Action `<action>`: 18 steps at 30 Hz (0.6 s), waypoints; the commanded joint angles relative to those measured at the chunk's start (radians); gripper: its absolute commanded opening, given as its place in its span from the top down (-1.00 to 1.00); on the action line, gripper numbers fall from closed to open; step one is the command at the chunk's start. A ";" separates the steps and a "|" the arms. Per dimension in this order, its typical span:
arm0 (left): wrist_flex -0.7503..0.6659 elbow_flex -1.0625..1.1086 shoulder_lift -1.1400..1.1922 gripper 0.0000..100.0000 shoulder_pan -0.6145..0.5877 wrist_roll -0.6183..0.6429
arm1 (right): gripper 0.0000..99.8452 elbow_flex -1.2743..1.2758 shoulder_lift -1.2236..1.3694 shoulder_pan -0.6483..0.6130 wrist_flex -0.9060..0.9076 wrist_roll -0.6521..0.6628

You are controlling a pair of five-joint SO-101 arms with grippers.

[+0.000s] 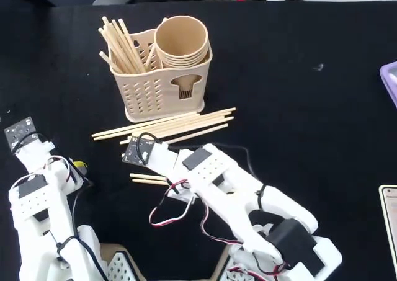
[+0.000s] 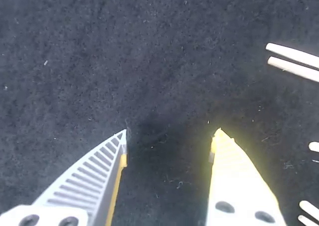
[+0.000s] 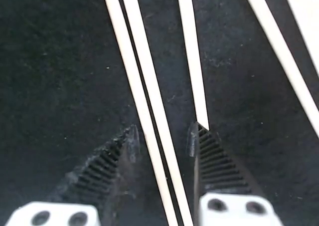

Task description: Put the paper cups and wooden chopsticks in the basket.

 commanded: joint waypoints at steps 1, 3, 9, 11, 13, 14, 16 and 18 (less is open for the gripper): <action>-0.014 -0.012 -0.009 0.46 0.008 -0.009 | 0.85 0.005 0.005 -0.038 -0.017 -0.003; -0.014 -0.013 -0.009 0.46 0.008 -0.009 | 0.92 0.027 0.007 -0.074 -0.017 0.005; -0.014 -0.012 -0.011 0.46 0.008 -0.009 | 0.96 0.054 0.007 -0.141 -0.009 0.069; -0.014 -0.010 -0.011 0.46 0.008 -0.009 | 0.96 0.054 0.007 -0.141 -0.009 0.071; -0.014 -0.010 -0.011 0.46 0.008 -0.009 | 0.96 0.054 0.007 -0.141 -0.009 0.068; -0.014 -0.010 -0.011 0.46 0.008 -0.009 | 0.95 0.054 0.007 -0.141 -0.009 0.066; -0.014 -0.010 -0.011 0.46 0.008 -0.009 | 0.89 0.054 0.007 -0.141 -0.009 0.066; -0.014 -0.010 -0.011 0.46 0.008 -0.009 | 0.78 0.054 0.007 -0.141 -0.009 0.066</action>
